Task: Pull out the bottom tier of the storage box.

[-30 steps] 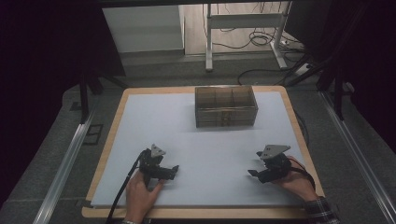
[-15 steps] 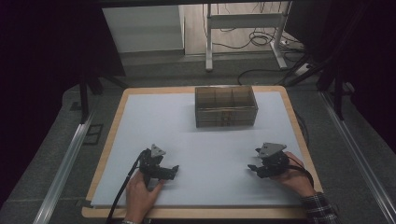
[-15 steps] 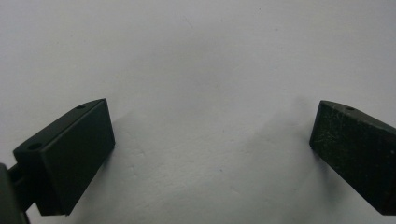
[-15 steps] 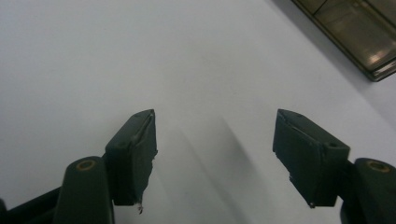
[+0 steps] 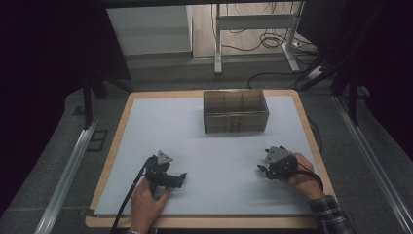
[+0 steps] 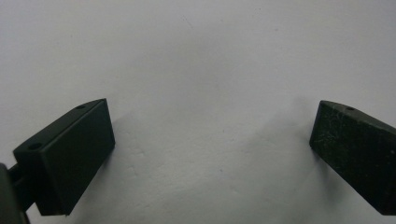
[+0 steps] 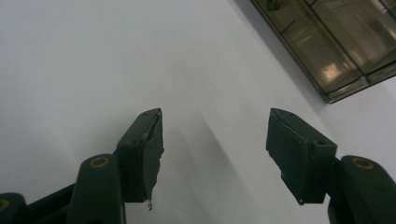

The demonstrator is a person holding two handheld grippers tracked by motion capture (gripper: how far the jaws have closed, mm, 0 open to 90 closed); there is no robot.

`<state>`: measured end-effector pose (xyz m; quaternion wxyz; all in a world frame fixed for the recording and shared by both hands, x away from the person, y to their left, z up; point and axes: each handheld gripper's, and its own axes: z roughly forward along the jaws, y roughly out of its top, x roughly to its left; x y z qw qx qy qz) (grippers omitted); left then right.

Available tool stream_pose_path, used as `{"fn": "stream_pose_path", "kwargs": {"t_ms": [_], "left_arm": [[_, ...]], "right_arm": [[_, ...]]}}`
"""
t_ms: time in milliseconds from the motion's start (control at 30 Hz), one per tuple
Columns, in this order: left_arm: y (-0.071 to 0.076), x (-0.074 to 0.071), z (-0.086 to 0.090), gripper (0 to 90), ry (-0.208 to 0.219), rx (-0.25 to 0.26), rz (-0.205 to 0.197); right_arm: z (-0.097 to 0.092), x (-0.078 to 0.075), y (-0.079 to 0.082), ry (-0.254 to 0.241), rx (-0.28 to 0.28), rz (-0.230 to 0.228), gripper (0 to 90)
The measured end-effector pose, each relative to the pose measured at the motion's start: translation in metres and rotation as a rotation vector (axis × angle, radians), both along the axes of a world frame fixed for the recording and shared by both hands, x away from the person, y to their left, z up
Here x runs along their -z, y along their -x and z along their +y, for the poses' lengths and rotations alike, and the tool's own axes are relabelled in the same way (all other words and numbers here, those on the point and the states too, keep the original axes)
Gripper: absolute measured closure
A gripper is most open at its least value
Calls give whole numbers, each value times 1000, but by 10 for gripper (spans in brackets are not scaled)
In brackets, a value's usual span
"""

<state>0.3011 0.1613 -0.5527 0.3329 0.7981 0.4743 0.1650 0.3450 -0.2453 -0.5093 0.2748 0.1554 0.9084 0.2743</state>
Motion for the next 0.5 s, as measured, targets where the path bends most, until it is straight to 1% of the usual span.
{"fn": "stream_pose_path", "kwargs": {"t_ms": [133,167,200,267,333,367,433,500], "left_arm": [[0,0,0,0,0,0,0],[0,0,0,0,0,0,0],[0,0,0,0,0,0,0],[0,0,0,0,0,0,0],[0,0,0,0,0,0,0],[0,0,0,0,0,0,0],[0,0,0,0,0,0,0],[0,0,0,0,0,0,0]], "right_arm": [[4,0,-4,20,1,-36,370],[4,0,-4,20,1,-36,370],[5,1,-6,26,1,-52,371],[6,1,-7,32,3,-56,371],[8,1,-9,45,1,-80,376],[8,1,-9,45,1,-80,376],[9,2,-10,65,-1,-112,379],[11,3,-11,75,-5,-129,381]]}}
